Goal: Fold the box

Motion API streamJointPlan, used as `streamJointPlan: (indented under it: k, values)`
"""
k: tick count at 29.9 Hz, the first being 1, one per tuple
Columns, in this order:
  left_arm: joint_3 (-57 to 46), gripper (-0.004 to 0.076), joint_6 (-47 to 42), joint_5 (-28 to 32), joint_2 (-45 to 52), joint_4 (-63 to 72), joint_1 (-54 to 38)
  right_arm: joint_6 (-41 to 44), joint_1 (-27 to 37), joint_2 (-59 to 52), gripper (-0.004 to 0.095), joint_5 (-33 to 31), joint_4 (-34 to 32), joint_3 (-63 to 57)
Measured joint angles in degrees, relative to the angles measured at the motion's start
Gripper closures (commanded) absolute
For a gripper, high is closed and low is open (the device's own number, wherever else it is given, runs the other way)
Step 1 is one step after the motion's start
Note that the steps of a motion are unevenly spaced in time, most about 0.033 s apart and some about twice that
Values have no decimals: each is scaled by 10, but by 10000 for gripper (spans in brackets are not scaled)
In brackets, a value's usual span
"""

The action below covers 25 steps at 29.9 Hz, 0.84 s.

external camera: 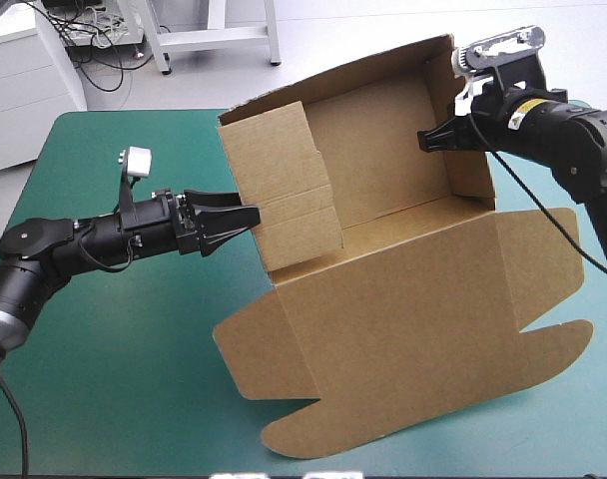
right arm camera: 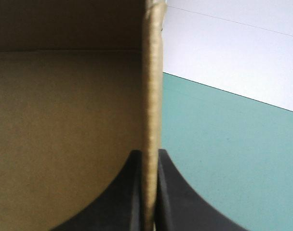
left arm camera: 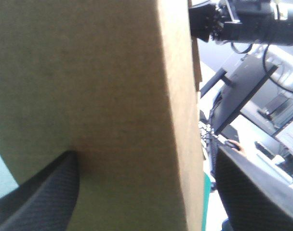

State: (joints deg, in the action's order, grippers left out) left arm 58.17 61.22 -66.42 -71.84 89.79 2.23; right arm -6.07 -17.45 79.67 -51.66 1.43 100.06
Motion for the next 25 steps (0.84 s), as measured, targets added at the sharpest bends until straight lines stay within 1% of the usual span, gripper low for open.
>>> streamJointPlan:
  k: [3, 5, 10, 12, 14, 20, 25]
  values:
    - [46, 178, -66, 44, 0, -77, 8, 11, -1, 4, 924, 1, 1, 0]
    - [75, 194, -115, 76, 0, -141, 22, 19, -1, 8, 924, 3, 3, 0]
    - [136, 262, -230, 162, 0, -281, 81, 35, -11, 17, 924, 7, 0, -1]
    - [157, 275, -273, 195, 0, -340, 110, 43, -11, 20, 924, 11, -2, -1]
    - [177, 286, -318, 215, -2, -400, 139, 53, -11, 23, 924, 13, -6, -1]
    - [236, 295, -482, 218, -30, -598, 210, 61, -11, 27, 924, 21, -14, -1]
    - [295, 312, -594, 183, -65, -736, 258, 65, -11, 30, 924, 21, -17, -1]
